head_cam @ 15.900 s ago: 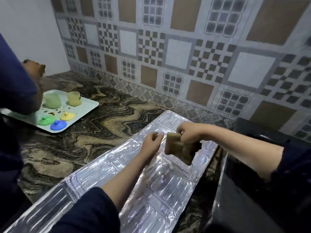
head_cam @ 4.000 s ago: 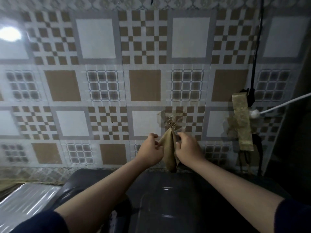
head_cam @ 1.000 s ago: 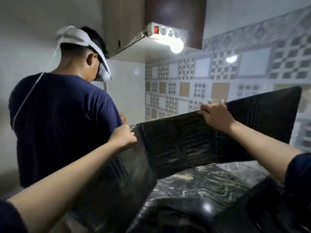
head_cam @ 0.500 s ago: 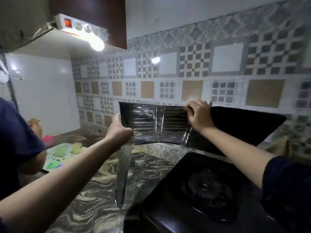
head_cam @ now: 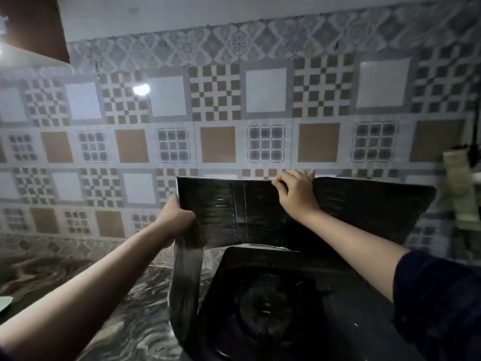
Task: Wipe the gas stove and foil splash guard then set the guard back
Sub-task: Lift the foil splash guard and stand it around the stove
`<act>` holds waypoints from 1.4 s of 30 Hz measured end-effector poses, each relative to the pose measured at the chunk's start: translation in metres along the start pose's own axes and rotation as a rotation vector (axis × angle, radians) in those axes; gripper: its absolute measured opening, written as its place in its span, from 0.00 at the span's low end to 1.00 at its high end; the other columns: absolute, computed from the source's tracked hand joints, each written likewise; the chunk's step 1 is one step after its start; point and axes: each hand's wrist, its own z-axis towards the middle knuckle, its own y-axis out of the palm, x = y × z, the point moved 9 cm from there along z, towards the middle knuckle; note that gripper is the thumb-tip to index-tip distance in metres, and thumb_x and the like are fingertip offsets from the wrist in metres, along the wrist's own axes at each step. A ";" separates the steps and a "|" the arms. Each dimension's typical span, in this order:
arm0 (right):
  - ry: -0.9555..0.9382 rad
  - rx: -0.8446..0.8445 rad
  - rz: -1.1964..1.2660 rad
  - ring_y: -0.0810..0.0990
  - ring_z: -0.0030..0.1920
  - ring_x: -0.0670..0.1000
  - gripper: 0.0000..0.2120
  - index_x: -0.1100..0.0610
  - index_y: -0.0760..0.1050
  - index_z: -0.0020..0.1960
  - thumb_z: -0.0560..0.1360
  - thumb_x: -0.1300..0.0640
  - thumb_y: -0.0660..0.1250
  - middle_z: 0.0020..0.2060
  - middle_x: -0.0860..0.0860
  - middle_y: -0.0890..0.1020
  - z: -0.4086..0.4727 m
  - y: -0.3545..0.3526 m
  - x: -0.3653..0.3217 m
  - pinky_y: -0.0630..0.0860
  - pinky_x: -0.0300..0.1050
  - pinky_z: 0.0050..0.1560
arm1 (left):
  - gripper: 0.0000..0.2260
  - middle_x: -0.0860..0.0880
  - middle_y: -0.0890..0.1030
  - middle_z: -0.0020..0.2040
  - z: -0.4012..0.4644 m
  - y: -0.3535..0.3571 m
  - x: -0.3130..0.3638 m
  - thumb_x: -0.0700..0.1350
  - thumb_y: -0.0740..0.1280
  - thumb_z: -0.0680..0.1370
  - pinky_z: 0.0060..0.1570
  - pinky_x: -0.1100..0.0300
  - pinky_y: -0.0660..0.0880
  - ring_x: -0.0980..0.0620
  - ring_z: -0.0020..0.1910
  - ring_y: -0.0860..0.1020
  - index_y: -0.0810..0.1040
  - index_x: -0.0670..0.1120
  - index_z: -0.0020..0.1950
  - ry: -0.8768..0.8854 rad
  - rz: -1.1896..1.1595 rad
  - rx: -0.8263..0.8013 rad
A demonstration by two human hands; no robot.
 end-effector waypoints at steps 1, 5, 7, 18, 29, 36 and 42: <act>0.016 -0.009 -0.018 0.75 0.50 0.58 0.07 0.59 0.79 0.42 0.75 0.57 0.65 0.41 0.54 0.80 -0.001 -0.001 0.007 0.56 0.57 0.66 | 0.20 0.44 0.76 0.46 0.005 0.009 -0.002 0.28 0.60 0.72 0.49 0.48 0.78 0.42 0.51 0.76 0.67 0.43 0.61 -0.007 0.006 -0.033; 0.095 -0.106 -0.104 0.74 0.52 0.58 0.08 0.59 0.79 0.44 0.77 0.57 0.63 0.43 0.55 0.80 -0.008 0.011 0.032 0.51 0.63 0.71 | 0.18 0.41 0.76 0.46 0.025 0.035 -0.015 0.29 0.60 0.72 0.48 0.50 0.78 0.43 0.47 0.77 0.68 0.41 0.60 -0.046 0.023 -0.143; 0.156 -0.161 -0.115 0.74 0.52 0.57 0.08 0.57 0.79 0.44 0.77 0.57 0.62 0.44 0.54 0.80 -0.016 0.019 0.045 0.51 0.63 0.72 | 0.19 0.40 0.77 0.48 0.031 0.045 -0.019 0.29 0.59 0.72 0.51 0.48 0.79 0.42 0.48 0.78 0.68 0.40 0.61 -0.055 0.040 -0.206; 0.256 -0.148 -0.187 0.73 0.51 0.58 0.07 0.59 0.77 0.45 0.77 0.62 0.60 0.43 0.55 0.79 -0.008 0.033 0.074 0.52 0.62 0.73 | 0.15 0.39 0.77 0.50 0.082 0.071 -0.002 0.31 0.61 0.74 0.50 0.47 0.78 0.41 0.50 0.78 0.68 0.38 0.60 -0.006 0.084 -0.318; 0.145 -0.157 -0.287 0.73 0.52 0.58 0.06 0.60 0.77 0.44 0.76 0.64 0.61 0.42 0.54 0.80 0.007 0.041 0.088 0.52 0.57 0.70 | 0.14 0.45 0.73 0.42 0.089 0.084 -0.021 0.33 0.60 0.75 0.30 0.63 0.70 0.53 0.38 0.73 0.67 0.39 0.60 -0.003 0.213 -0.388; 0.299 -0.449 -0.272 0.75 0.46 0.58 0.08 0.56 0.73 0.40 0.76 0.63 0.60 0.38 0.52 0.79 -0.013 0.061 0.129 0.66 0.60 0.64 | 0.14 0.45 0.74 0.42 0.088 0.104 -0.020 0.34 0.58 0.76 0.32 0.61 0.68 0.50 0.39 0.73 0.70 0.35 0.62 -0.012 0.353 -0.458; 0.323 -0.377 -0.316 0.75 0.48 0.58 0.07 0.56 0.76 0.45 0.77 0.61 0.60 0.42 0.53 0.79 -0.035 0.058 0.147 0.62 0.53 0.61 | 0.08 0.47 0.71 0.38 0.088 0.124 -0.012 0.36 0.59 0.77 0.34 0.60 0.68 0.49 0.40 0.72 0.71 0.39 0.55 0.019 0.446 -0.483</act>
